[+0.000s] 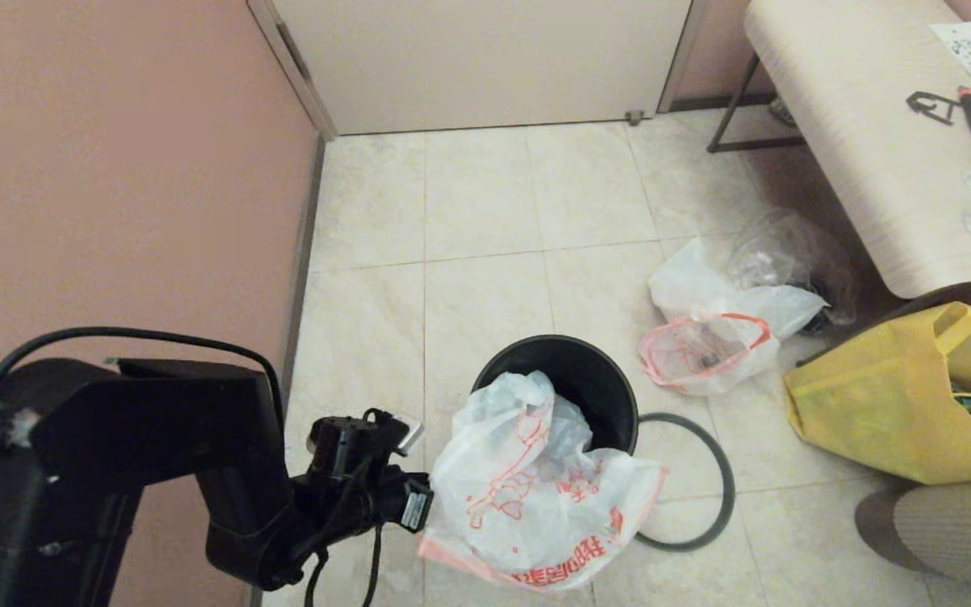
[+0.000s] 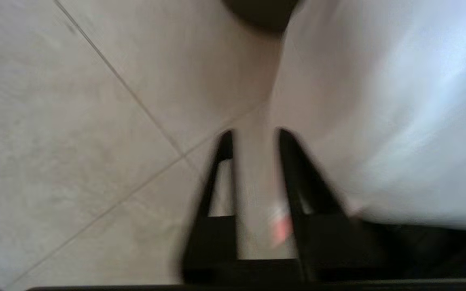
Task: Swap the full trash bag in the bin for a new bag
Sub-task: Put the new garbage bag on the trash can
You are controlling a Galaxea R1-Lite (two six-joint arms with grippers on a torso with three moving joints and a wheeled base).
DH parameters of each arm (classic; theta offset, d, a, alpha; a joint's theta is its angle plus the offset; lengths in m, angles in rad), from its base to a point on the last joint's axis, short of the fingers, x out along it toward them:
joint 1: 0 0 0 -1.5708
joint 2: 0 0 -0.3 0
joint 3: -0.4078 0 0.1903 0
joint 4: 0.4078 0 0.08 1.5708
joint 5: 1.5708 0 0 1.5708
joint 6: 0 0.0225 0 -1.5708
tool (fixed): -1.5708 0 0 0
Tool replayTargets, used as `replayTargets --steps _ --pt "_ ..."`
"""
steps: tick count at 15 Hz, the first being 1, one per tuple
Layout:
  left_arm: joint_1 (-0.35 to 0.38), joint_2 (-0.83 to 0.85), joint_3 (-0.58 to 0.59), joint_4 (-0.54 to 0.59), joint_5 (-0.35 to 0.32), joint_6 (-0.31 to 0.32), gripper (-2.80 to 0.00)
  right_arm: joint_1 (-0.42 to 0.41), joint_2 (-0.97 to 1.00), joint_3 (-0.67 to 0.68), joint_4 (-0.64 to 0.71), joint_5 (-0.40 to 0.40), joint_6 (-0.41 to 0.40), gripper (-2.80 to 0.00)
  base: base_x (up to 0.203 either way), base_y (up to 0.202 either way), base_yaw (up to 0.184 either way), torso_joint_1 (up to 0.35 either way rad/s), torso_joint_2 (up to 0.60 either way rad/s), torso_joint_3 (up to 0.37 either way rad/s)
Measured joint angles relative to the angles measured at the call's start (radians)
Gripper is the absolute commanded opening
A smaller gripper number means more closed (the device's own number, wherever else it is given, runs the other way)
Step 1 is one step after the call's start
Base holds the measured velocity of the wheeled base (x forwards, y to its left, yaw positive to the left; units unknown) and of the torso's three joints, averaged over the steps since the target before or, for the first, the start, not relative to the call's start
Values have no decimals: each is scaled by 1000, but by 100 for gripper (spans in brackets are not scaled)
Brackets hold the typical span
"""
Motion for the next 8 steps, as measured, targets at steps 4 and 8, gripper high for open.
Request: replayTargets --steps 4,8 --pt "54 56 -4 -10 -119 41 0 0 0 0 0 0 0 -280 0 0 0 0 0 0" --pt "103 109 -29 -18 -328 91 0 -1 0 0 0 0 0 -280 0 0 0 0 0 0"
